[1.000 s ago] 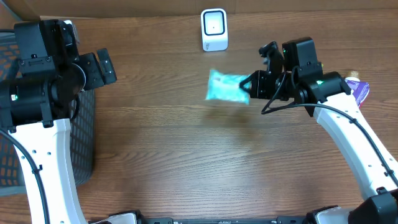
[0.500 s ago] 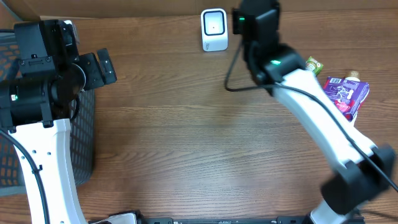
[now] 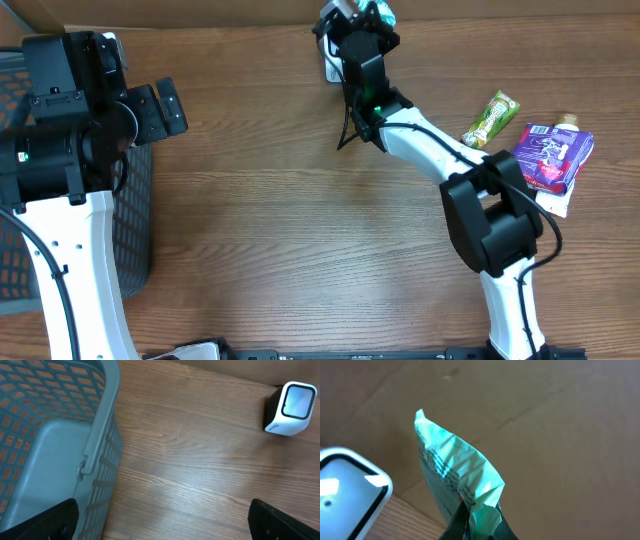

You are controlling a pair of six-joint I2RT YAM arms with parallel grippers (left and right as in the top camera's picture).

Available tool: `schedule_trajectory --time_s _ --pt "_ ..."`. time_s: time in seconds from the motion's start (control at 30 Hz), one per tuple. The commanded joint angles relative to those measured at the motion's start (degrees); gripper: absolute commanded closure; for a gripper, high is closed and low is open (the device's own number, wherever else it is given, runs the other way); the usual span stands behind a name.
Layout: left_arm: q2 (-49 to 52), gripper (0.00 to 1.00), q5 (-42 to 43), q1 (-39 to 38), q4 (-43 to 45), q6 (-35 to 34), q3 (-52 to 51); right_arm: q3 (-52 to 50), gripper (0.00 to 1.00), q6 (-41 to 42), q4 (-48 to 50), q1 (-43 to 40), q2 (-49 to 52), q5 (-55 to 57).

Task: Scan the item barcode
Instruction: 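Hold the wipes packet's barcode against the scanner face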

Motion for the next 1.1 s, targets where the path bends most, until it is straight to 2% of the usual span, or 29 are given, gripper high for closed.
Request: schedule_trajectory --time_s 0.0,0.27,0.47,1.07 --pt "0.09 0.00 0.31 0.20 0.09 1.09 0.13 0.59 0.96 -10.84 2.56 0.26 2.54 -1.33" --pt "0.09 0.00 0.33 0.20 0.09 1.09 0.13 0.59 0.96 -11.21 2.49 0.26 3.34 -3.54" --pt "0.09 0.00 0.31 0.20 0.09 1.09 0.13 0.57 0.96 -11.17 -1.81 0.26 3.34 -3.50" --pt "0.09 0.01 0.31 0.20 0.09 1.09 0.13 0.57 0.96 -11.78 -1.75 -0.26 3.37 -3.45"
